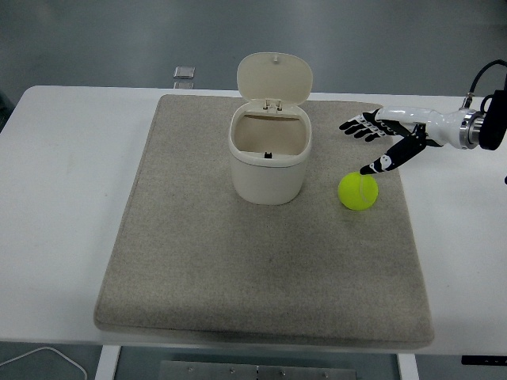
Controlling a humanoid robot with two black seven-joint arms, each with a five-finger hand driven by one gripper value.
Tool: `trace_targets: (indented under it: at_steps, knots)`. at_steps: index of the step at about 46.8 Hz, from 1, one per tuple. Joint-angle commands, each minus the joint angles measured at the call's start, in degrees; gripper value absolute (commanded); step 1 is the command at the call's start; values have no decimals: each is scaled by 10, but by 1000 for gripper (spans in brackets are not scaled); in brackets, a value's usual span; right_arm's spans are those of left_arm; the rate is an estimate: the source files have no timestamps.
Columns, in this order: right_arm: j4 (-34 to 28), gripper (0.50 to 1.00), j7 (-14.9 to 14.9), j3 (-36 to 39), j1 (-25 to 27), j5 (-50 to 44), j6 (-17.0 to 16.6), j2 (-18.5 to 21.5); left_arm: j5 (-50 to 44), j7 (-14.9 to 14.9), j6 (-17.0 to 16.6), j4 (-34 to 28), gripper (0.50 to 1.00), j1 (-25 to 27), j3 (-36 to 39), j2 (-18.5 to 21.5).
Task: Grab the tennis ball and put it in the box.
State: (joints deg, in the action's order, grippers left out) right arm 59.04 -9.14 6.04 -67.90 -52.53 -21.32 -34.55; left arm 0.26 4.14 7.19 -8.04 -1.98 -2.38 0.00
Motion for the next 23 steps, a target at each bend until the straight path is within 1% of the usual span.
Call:
trace_targets:
  at_steps: [1,5,11,18,23]
  knots:
    - [3,913,-1,-8,0,-7,4,-1,0,0,-1,0,996,0,0,0]
    - [3,913,-10,-9,3,-20,9,-1,0,0,-1,0,996,0,-1,0]
    - [4,913,-12,-8,7,-38,19,-1,0,0,0,0,996,0,0,0]
    - [6,913,-12,-8,15,-41,19,0,0,0,0,0,996,0,0,0]
    - [24,913,-18,-8,17,-46,15,-3,0,0,-1,0,996,0,0,0]
